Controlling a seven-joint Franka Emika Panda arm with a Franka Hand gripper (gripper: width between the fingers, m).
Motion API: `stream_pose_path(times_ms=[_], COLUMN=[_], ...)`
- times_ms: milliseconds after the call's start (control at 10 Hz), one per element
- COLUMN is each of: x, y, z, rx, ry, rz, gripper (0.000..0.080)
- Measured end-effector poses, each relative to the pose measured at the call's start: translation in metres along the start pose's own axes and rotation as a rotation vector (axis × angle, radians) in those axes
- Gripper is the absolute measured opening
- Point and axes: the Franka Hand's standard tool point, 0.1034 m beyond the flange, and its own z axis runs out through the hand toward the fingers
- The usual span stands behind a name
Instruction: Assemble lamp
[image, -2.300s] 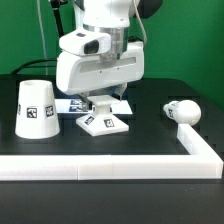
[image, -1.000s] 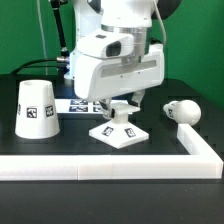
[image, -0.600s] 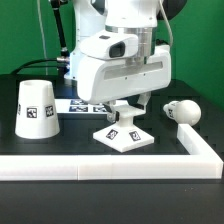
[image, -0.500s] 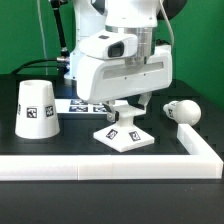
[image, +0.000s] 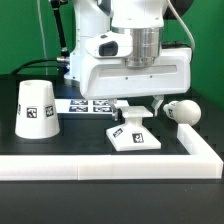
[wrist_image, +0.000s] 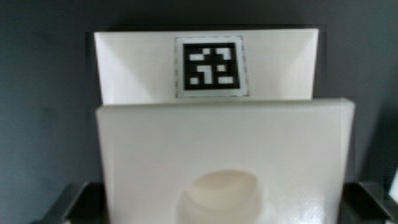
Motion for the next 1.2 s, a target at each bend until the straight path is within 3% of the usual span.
stream_pose_path(times_ms=[200, 800, 1200], x=[0.013, 0.017, 0.052], y=[-0.021, -0.029, -0.037], z=[0.0, 0.001, 0.0], rx=[0.001, 0.006, 0.016], ry=[0.016, 0.028, 0.099], rz=[0.042, 0.056, 0.048], gripper=[0.0535, 0.0535, 0.0535])
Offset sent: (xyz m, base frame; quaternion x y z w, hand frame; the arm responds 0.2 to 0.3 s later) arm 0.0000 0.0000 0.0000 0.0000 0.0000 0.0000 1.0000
